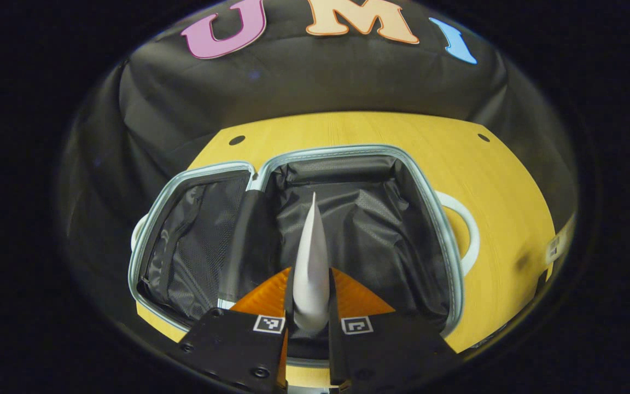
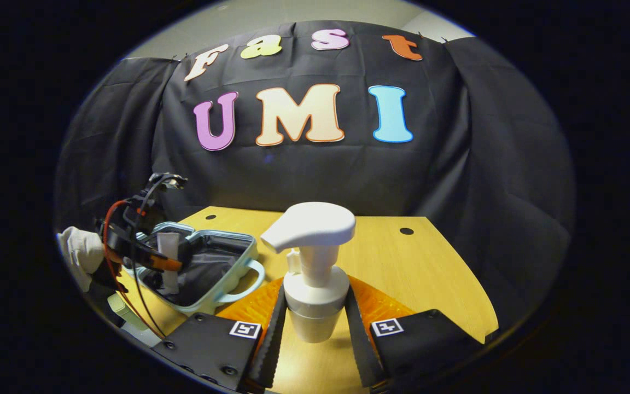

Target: First open the suitcase, pack the skin care products into it, and then close the suitcase.

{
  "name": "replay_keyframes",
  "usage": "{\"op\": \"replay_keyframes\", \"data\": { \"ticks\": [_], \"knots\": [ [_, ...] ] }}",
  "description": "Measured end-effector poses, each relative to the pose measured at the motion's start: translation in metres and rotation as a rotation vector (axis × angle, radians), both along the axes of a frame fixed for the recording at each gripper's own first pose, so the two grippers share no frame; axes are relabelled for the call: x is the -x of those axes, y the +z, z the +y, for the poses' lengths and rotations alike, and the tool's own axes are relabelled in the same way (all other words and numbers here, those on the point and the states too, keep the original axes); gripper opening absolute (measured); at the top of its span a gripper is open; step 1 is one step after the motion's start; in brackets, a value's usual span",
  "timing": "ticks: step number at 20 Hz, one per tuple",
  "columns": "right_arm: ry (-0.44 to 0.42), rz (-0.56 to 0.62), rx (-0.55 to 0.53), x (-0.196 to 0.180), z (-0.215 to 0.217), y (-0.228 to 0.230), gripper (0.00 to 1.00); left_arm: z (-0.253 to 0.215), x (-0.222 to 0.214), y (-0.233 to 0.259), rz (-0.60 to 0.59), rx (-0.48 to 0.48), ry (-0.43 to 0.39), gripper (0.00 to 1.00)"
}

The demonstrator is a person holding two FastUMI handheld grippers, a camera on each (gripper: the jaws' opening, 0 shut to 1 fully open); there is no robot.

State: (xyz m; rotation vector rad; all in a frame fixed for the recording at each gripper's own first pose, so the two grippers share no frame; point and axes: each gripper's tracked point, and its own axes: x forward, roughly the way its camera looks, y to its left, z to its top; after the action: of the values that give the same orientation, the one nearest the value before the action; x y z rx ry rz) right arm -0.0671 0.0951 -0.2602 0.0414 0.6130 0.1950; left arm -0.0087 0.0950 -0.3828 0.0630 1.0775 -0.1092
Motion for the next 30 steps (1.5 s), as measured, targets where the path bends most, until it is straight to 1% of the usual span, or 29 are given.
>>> {"op": "replay_keyframes", "data": {
  "ticks": [3, 6, 8, 9, 10, 12, 14, 15, 16, 17, 19, 21, 23, 25, 27, 28, 29, 30],
  "knots": [
    [0.03, 0.011, -0.03, -0.005, 0.028, 0.01, 0.58, -0.001, -0.013, -0.01, 0.002, 0.027, -0.01, 0.23],
    [0.044, 0.046, -0.085, -0.011, 0.057, 0.017, 0.59, -0.002, -0.025, -0.022, -0.012, 0.062, -0.022, 0.23],
    [0.055, 0.054, -0.087, -0.019, 0.075, 0.017, 0.56, -0.004, -0.026, -0.035, 0.006, 0.092, -0.023, 0.24],
    [0.065, 0.061, -0.086, -0.022, 0.085, 0.016, 0.56, -0.005, -0.025, -0.04, 0.017, 0.112, -0.022, 0.25],
    [0.078, 0.069, -0.091, -0.024, 0.096, 0.015, 0.58, -0.007, -0.024, -0.047, 0.026, 0.132, -0.022, 0.25],
    [0.109, 0.085, -0.111, -0.028, 0.121, 0.014, 0.59, -0.01, -0.022, -0.054, 0.034, 0.174, -0.017, 0.3],
    [0.144, 0.111, -0.126, -0.03, 0.144, 0.007, 0.59, -0.015, -0.024, -0.046, 0.001, 0.225, -0.014, 0.66],
    [0.159, 0.128, -0.131, -0.029, 0.155, 0.002, 0.59, -0.018, -0.027, -0.035, -0.039, 0.239, -0.019, 0.84],
    [0.168, 0.142, -0.136, -0.031, 0.166, -0.003, 0.59, -0.017, -0.032, -0.027, -0.091, 0.245, -0.033, 0.9],
    [0.177, 0.158, -0.142, -0.032, 0.175, -0.008, 0.57, -0.016, -0.035, -0.015, -0.14, 0.249, -0.048, 0.91],
    [0.188, 0.198, -0.17, -0.03, 0.197, -0.02, 0.59, -0.013, -0.04, 0.011, -0.228, 0.27, -0.061, 0.96],
    [0.191, 0.251, -0.201, -0.026, 0.217, -0.038, 0.59, 0.004, -0.043, 0.033, -0.283, 0.277, -0.056, 0.96],
    [0.19, 0.316, -0.213, -0.019, 0.234, -0.06, 0.59, 0.028, -0.044, 0.048, -0.318, 0.264, -0.043, 0.95],
    [0.182, 0.38, -0.223, -0.013, 0.249, -0.085, 0.59, 0.057, -0.047, 0.063, -0.346, 0.25, -0.01, 0.95],
    [0.17, 0.436, -0.225, -0.004, 0.263, -0.109, 0.59, 0.094, -0.048, 0.077, -0.377, 0.23, 0.04, 0.95],
    [0.154, 0.451, -0.209, -0.002, 0.266, -0.119, 0.59, 0.111, -0.047, 0.081, -0.393, 0.221, 0.06, 0.95],
    [0.137, 0.456, -0.192, -0.002, 0.269, -0.126, 0.55, 0.13, -0.045, 0.085, -0.405, 0.205, 0.086, 0.95],
    [0.12, 0.462, -0.182, -0.002, 0.271, -0.132, 0.55, 0.146, -0.043, 0.087, -0.41, 0.19, 0.106, 0.95]
  ]
}}
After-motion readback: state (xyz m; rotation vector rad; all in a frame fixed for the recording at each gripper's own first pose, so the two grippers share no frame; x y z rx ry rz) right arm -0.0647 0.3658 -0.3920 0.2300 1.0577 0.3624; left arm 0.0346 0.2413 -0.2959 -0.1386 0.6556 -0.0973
